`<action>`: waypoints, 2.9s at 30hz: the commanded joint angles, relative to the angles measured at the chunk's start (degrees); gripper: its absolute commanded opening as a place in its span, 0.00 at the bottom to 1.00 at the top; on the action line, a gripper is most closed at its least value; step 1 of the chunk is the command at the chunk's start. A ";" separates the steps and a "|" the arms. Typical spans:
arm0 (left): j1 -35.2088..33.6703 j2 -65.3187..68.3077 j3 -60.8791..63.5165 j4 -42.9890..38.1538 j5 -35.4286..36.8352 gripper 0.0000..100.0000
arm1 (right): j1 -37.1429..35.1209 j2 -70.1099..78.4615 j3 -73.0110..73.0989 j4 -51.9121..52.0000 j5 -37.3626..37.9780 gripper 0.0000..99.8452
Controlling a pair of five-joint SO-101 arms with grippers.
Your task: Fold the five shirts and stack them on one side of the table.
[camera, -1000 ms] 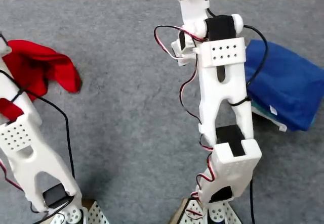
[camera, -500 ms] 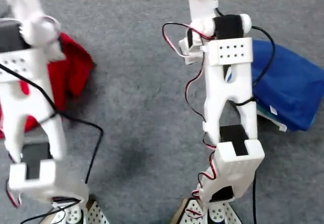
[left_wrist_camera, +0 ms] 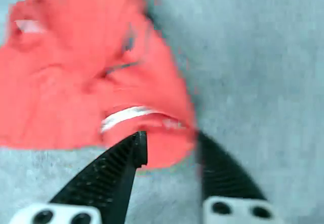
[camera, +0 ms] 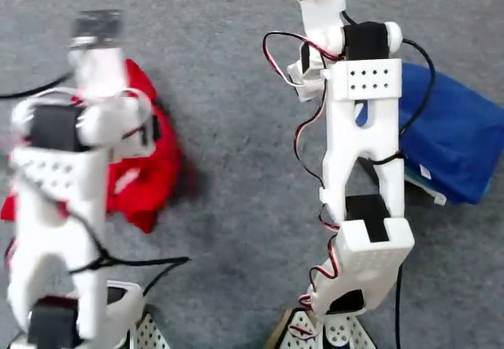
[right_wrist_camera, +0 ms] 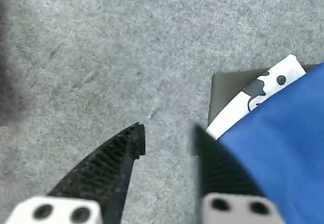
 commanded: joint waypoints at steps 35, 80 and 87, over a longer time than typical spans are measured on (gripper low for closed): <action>-23.56 30.81 41.14 -84.92 -10.81 0.03 | -35.47 12.79 11.56 0.09 -4.22 0.24; -49.67 42.07 -2.11 -15.65 -9.76 0.02 | -21.76 14.81 -37.05 0.70 24.62 0.00; -55.47 42.42 -6.59 -3.69 -13.54 0.02 | -21.58 15.34 -39.43 -5.19 29.19 0.01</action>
